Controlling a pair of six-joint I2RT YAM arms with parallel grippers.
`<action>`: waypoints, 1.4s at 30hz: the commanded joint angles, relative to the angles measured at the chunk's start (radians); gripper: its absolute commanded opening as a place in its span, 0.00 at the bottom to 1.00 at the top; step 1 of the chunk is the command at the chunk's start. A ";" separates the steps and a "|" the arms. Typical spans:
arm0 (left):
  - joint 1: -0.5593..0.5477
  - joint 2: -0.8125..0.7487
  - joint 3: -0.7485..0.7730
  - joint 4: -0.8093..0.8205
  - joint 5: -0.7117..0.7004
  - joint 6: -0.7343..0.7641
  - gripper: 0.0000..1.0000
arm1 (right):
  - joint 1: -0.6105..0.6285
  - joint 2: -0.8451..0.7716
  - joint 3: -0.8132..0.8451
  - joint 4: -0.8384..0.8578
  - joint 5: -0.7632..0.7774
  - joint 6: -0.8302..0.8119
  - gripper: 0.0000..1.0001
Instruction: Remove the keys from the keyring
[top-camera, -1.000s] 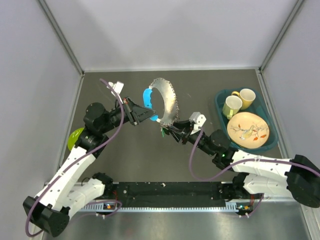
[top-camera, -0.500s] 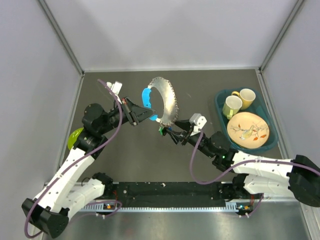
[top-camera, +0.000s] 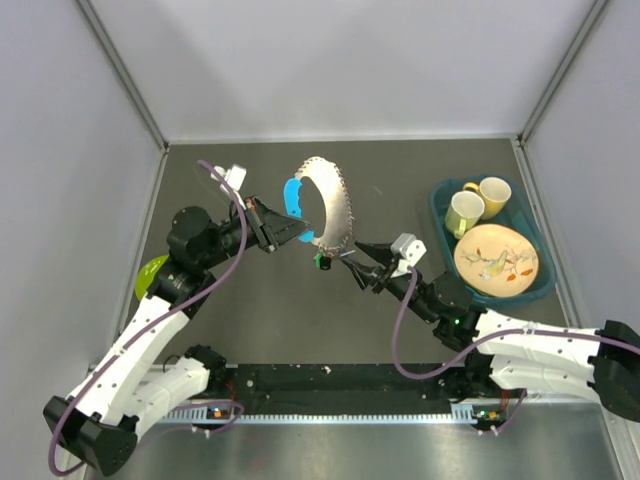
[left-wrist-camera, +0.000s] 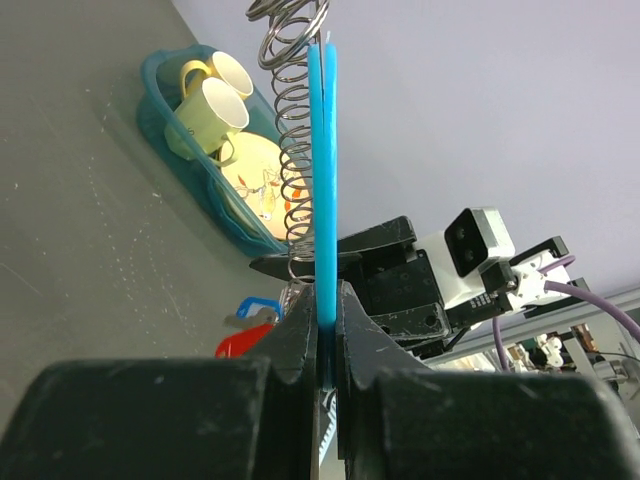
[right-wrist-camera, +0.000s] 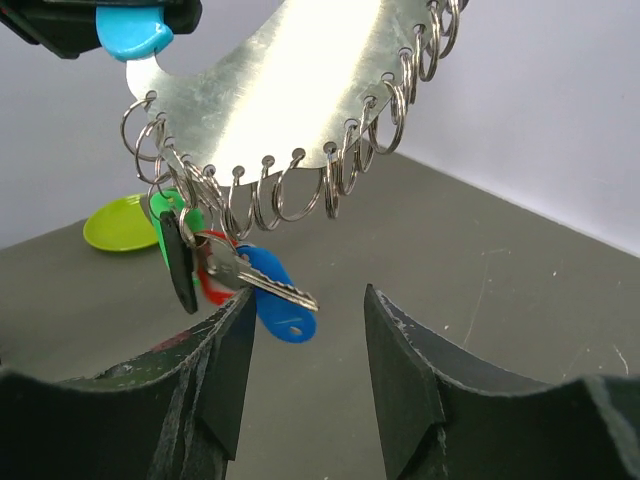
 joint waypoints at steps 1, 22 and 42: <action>-0.005 -0.003 0.055 0.051 -0.011 0.027 0.00 | 0.011 -0.031 0.009 0.001 0.003 -0.011 0.48; -0.005 0.015 0.070 0.015 0.007 0.108 0.00 | 0.012 -0.085 -0.040 0.017 -0.041 0.025 0.50; -0.006 0.009 0.067 0.097 0.044 0.041 0.00 | 0.011 -0.044 -0.020 0.054 -0.106 0.029 0.52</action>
